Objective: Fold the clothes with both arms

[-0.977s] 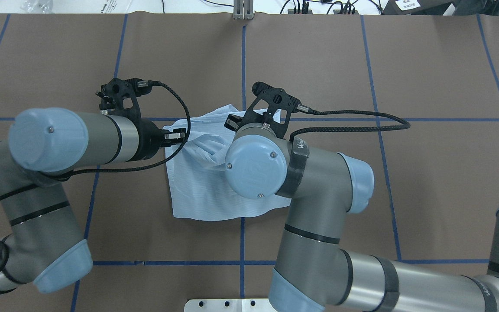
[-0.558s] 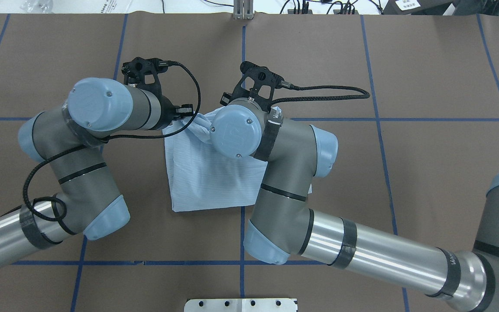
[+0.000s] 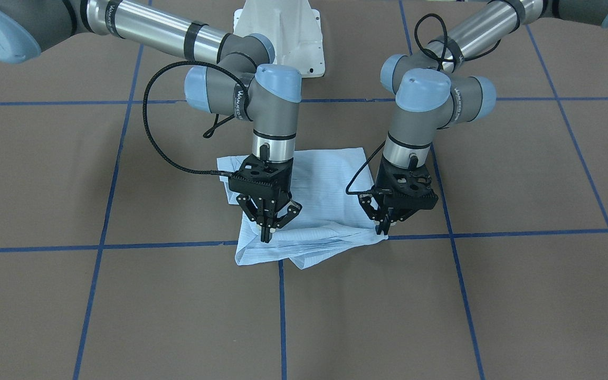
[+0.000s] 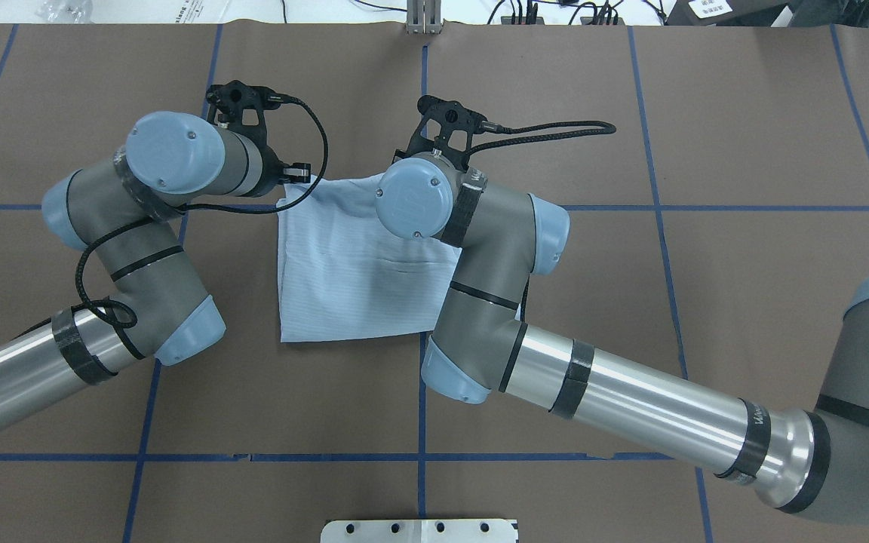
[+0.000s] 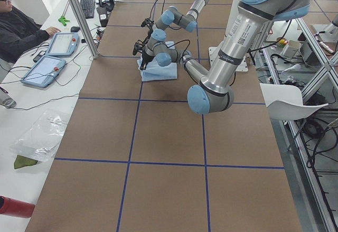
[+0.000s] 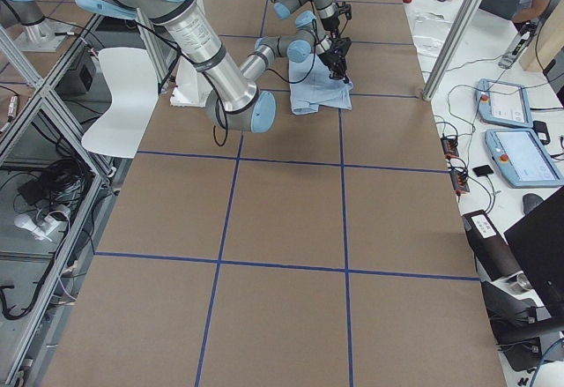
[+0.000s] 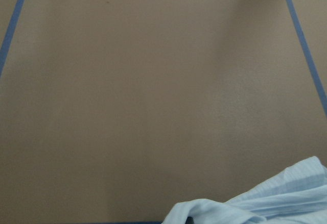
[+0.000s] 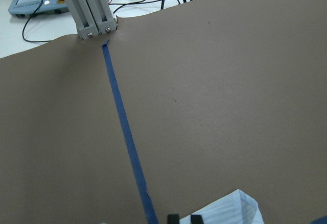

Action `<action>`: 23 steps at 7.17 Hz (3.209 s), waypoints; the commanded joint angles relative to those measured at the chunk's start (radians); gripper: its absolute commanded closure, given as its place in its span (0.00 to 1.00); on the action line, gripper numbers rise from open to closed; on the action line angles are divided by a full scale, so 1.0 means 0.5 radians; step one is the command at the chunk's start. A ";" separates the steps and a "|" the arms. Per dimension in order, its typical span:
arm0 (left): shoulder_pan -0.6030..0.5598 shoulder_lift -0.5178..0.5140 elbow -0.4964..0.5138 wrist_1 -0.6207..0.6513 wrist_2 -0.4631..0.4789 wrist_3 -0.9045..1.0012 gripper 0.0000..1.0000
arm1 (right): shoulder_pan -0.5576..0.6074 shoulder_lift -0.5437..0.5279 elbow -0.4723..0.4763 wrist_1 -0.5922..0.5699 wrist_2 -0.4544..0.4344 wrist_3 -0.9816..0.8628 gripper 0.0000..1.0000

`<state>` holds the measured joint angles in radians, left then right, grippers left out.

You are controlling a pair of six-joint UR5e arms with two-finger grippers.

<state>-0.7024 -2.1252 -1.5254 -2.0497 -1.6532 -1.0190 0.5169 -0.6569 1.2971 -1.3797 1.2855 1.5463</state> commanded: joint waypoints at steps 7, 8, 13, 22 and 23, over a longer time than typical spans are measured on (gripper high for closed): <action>-0.220 0.764 -1.086 0.383 -0.403 0.676 0.00 | 0.836 -0.544 0.877 -0.605 1.348 -1.254 0.00; -0.367 0.896 -1.146 0.393 -0.567 0.916 0.00 | 1.072 -0.691 0.900 -0.643 1.511 -1.701 0.00; -1.447 1.414 -0.999 0.369 -1.197 2.043 0.00 | 2.036 -1.537 0.894 -0.662 2.107 -3.217 0.00; -1.755 1.698 -0.627 0.482 -1.488 1.685 0.00 | 2.105 -2.079 0.965 -0.444 2.132 -3.255 0.00; -1.755 1.689 -0.628 0.476 -1.489 1.682 0.00 | 2.105 -2.085 0.959 -0.456 2.147 -3.261 0.00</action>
<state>-1.5825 -1.2898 -1.8354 -1.8076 -2.3866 -0.1760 1.5694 -1.6965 1.7800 -1.6028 2.3522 -0.0824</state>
